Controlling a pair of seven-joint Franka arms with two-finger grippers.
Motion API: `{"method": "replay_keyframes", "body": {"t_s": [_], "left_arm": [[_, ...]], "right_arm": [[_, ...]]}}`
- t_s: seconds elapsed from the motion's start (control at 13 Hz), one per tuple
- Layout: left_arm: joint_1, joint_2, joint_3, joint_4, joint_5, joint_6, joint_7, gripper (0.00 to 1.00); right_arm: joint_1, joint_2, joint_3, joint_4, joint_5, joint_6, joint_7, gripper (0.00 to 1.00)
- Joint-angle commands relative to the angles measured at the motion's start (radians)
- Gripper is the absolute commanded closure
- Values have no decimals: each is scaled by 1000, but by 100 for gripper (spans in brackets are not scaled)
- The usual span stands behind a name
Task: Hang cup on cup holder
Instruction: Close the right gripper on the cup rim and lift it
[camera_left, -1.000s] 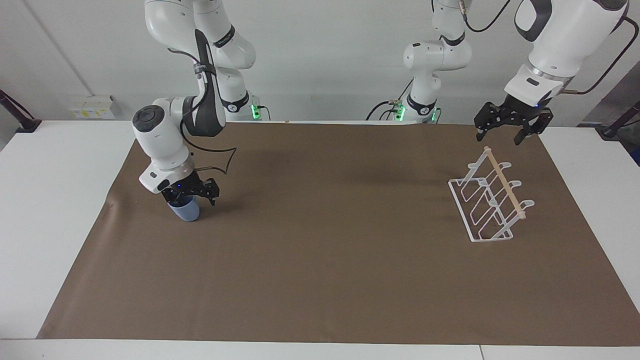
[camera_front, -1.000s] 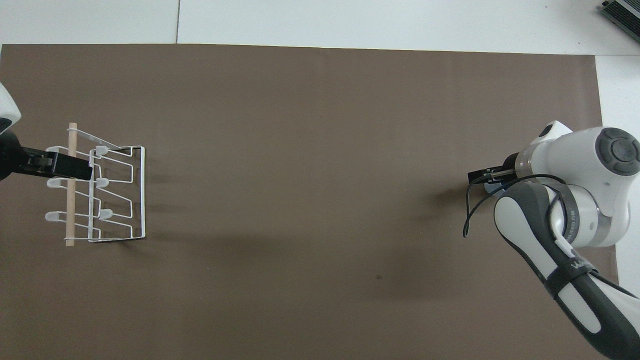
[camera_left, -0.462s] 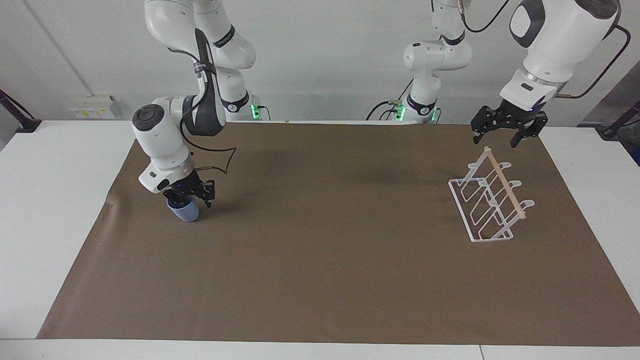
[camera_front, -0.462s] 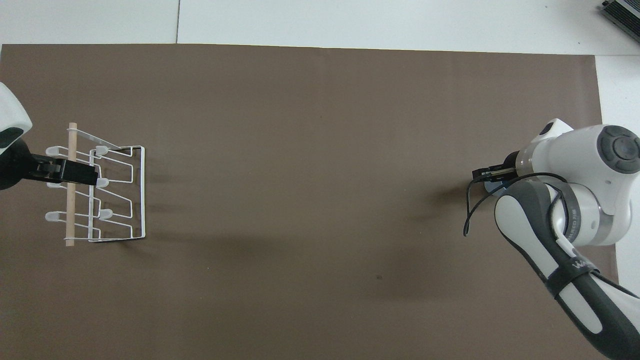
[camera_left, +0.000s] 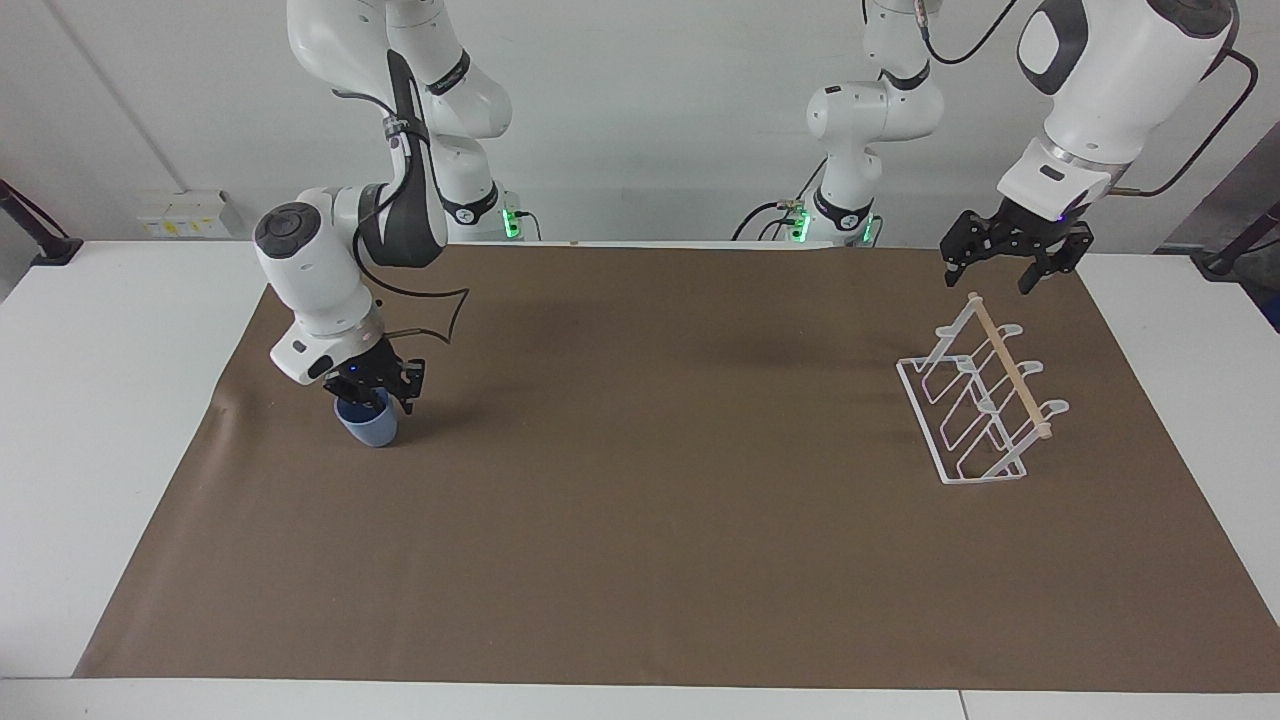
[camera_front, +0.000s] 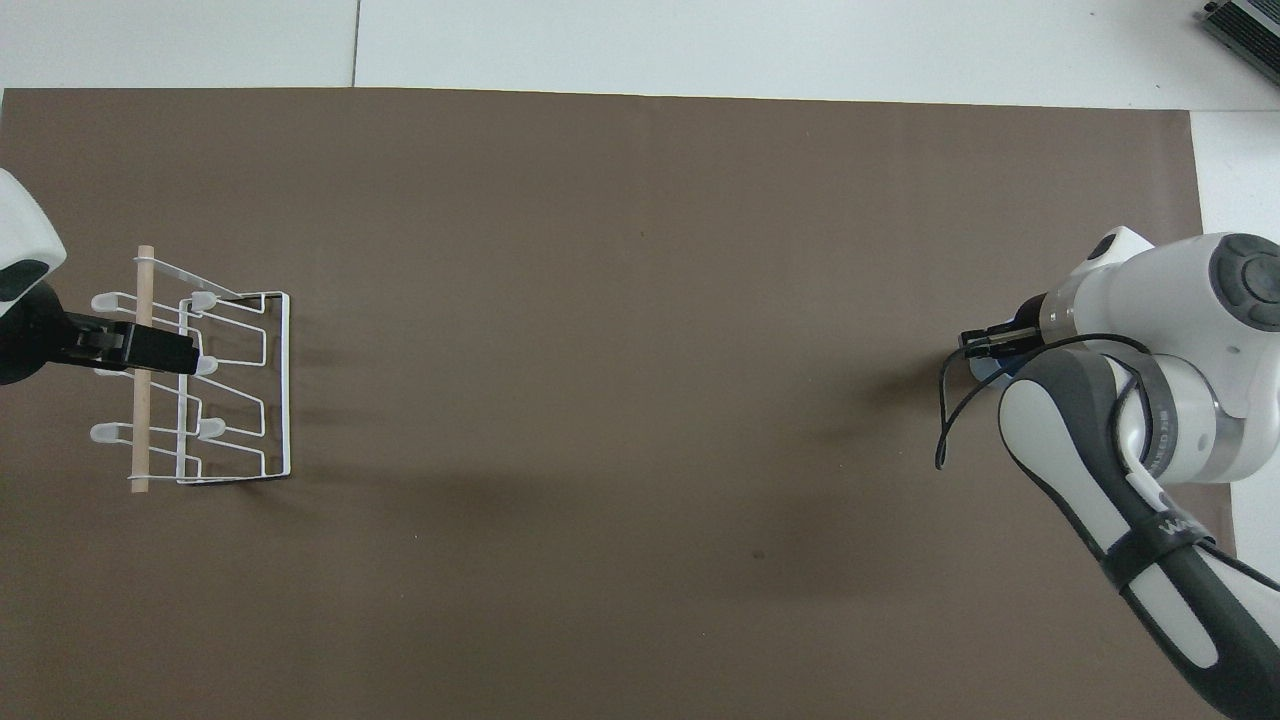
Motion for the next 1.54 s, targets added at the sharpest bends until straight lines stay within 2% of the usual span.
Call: {"method": "replay_keyframes", "body": {"t_s": [0.0, 0.23, 0.31, 0.38, 0.46, 0.85, 1.23, 1.31, 1.46], "left_arm": [[0, -34, 6, -40, -20, 10, 10, 0], [0, -34, 6, -40, -20, 4, 10, 0], [0, -34, 6, -40, -20, 0, 9, 0], [0, -34, 6, -40, -20, -1, 9, 0], [0, -34, 6, -40, -20, -1, 9, 0], [0, -45, 6, -57, -23, 4, 9, 0], [25, -48, 9, -58, -140, -28, -67, 0], [25, -50, 9, -61, -143, -31, -112, 0], [22, -56, 9, -70, -146, -31, -186, 0]], "right_arm": [[-7, -4, 3, 6, 0, -16, -32, 68], [-15, -4, 3, -1, 0, -2, -35, 69], [-15, -6, 3, -4, 0, -2, -35, 77], [-15, -6, 3, -4, -1, -2, -35, 92], [-15, -6, 3, -4, -1, -4, -34, 100], [-12, -6, 3, -6, 0, -2, -34, 100], [0, -4, 5, 18, -30, -16, -32, 100], [8, -4, 6, 46, -30, -40, -32, 100], [43, -6, 8, 156, -30, -172, -29, 100]]}}
